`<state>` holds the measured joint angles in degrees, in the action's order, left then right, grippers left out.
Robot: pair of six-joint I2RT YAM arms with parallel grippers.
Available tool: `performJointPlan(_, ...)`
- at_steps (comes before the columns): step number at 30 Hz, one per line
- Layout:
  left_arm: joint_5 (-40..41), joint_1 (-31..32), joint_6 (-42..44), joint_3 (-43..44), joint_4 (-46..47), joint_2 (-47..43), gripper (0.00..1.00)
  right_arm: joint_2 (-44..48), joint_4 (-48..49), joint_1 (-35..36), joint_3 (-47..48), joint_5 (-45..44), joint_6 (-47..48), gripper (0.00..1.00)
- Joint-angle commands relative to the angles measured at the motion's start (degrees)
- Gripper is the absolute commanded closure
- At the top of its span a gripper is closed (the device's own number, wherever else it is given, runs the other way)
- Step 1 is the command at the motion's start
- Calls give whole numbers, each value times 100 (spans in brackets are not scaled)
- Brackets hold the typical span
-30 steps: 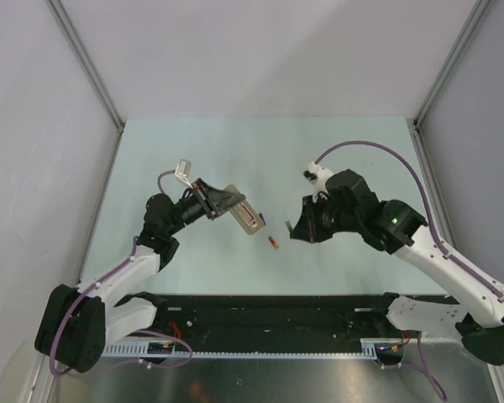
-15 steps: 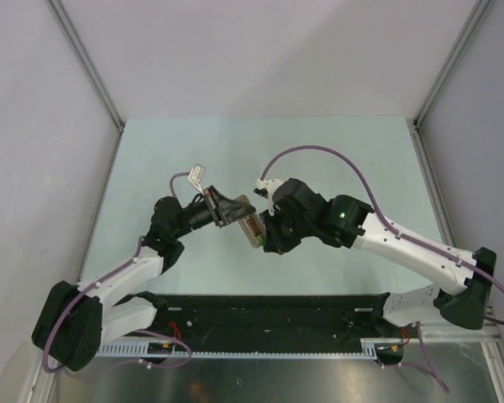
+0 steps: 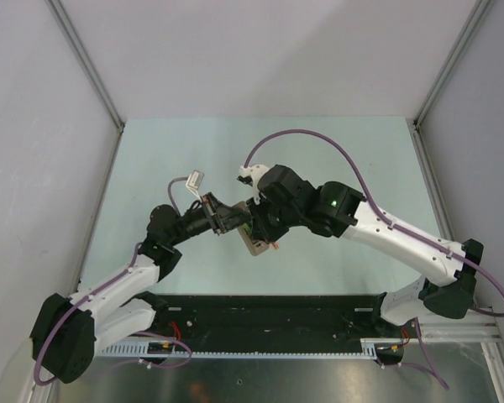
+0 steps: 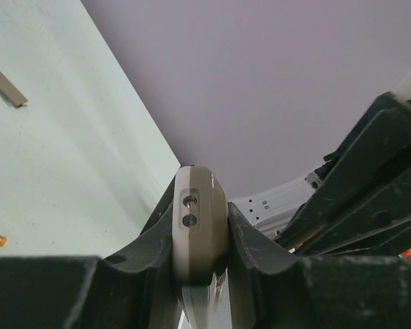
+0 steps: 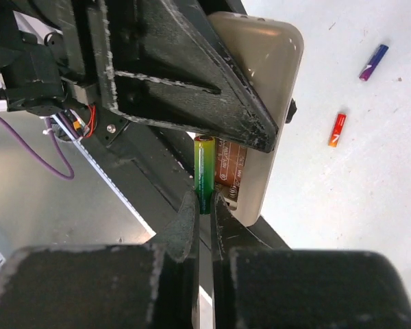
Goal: Load the batteries into the remote control
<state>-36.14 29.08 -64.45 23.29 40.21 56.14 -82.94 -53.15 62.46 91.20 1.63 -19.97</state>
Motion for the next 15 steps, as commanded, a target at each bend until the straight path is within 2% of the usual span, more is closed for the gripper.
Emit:
performJointPlan(1,89,45,2,-123,242,-182,100,-144,-354,91,486,-302,151,100)
performJointPlan(15,397,45,72,-79,31,-235,100,-451,-1163,206,847,-347,116,100)
